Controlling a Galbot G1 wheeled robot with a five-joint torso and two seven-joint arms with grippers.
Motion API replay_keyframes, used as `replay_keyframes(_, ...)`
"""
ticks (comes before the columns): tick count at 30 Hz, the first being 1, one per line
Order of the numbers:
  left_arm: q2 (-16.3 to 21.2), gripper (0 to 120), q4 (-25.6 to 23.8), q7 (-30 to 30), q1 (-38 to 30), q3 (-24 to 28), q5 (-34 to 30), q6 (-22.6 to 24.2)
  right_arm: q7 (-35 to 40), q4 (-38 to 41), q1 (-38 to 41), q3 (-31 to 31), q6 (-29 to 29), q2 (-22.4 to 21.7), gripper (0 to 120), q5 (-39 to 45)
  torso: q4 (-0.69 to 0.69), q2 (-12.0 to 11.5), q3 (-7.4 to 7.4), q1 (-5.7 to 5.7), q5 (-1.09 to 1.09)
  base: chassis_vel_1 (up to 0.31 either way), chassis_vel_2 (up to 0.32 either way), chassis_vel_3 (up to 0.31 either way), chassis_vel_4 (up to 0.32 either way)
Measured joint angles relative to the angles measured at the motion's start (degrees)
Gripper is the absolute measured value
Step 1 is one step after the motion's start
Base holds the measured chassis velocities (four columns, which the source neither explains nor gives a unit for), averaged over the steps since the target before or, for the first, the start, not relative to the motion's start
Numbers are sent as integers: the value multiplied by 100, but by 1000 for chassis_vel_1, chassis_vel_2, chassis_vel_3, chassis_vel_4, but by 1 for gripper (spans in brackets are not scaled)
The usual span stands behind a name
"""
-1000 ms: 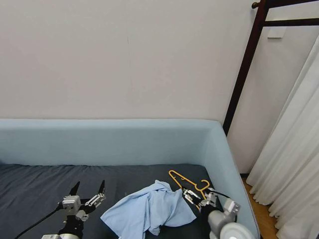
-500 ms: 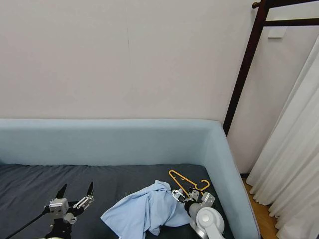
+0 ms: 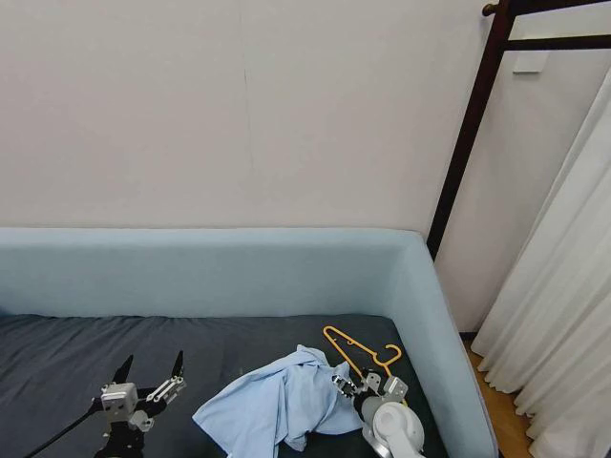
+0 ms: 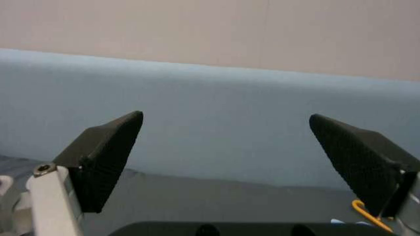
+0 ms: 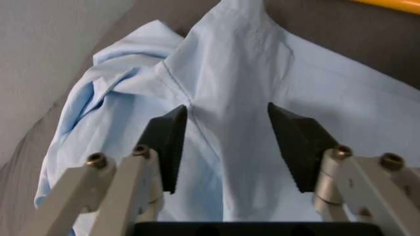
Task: Pick up the clothes from the sofa and hang them on the clothes hanger.
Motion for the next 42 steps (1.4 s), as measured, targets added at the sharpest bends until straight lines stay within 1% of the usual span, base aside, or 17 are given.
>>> replay_keyframes(2,1,100,9,-1,-5,0,0,-2,-12,-1,-2,-3,2,6,43,-15,0,0,0,0,0,0,0,0,0)
replay_keyframes(5,5,100,23,-4,-18,7,-4,-18,-154,-1,-32,-34,27,21,25,-119,0,0,0,0,0,0,0,0,0)
replay_keyframes(6,5,100,23,-4,-18,7,-4,-18,-154,-1,-32,-34,27,21,25,-119,0,0,0,0,0,0,0,0,0)
replay_keyframes(9,12,100,23,-5,-24,25,-7,-23,-305,1,-75,-54,92,27,13,-227,-1,0,0,0,0,0,0,0,0)
replay_keyframes(10,12,100,23,-5,-24,25,-7,-23,-305,1,-75,-54,92,27,13,-227,-1,0,0,0,0,0,0,0,0)
replay_keyframes(13,28,100,23,-8,-36,45,-13,-28,-449,36,-124,-91,169,37,0,-372,-1,0,0,0,0,0,0,0,0)
replay_keyframes(17,52,100,36,-13,-51,59,-20,-38,-516,90,-174,-127,343,38,0,-492,-1,0,0,0,0,0,0,0,0)
replay_keyframes(19,65,100,46,-17,-61,69,-24,-43,-544,155,-219,-159,516,23,0,-555,0,0,0,0,0,0,0,0,0)
replay_keyframes(20,75,100,57,-19,-73,84,-27,-45,-589,238,-275,-212,766,-4,0,-633,-1,0,0,0,0,0,0,0,0)
replay_keyframes(23,78,100,63,-20,-81,104,-29,-48,-662,356,-336,-279,1013,-47,0,-689,-1,1,0,0,0,0,0,0,0)
replay_keyframes(25,81,100,73,-22,-99,155,-32,-71,-960,744,-529,-433,1651,-191,0,-709,-1,1,0,0,0,0,0,0,0)
replay_keyframes(26,81,100,73,-22,-99,155,-32,-71,-960,744,-529,-433,1651,-191,0,-709,-1,1,0,0,0,0,0,0,0)
replay_keyframes(30,83,100,119,-25,-147,248,-34,-133,-1601,1312,-818,-603,2557,-379,0,-726,-1,1,0,-1,0,0,0,0,0)
replay_keyframes(31,83,100,119,-25,-147,248,-34,-133,-1601,1312,-818,-603,2557,-379,0,-726,-1,1,0,-1,0,0,0,0,0)
replay_keyframes(36,92,100,115,-25,-170,322,-41,-158,-2018,1600,-1027,-653,3074,-435,0,-1120,-1,1,0,-1,0,0,0,0,0)
replay_keyframes(37,120,100,95,-29,-167,339,-58,-158,-2108,1658,-1088,-648,3203,-463,0,-1397,-1,1,0,-1,0,0,0,0,0)
replay_keyframes(42,287,100,-38,-67,-149,300,-296,-158,-2146,1873,-1062,-651,3250,-598,0,-1604,-1,1,0,-1,0,0,0,0,0)
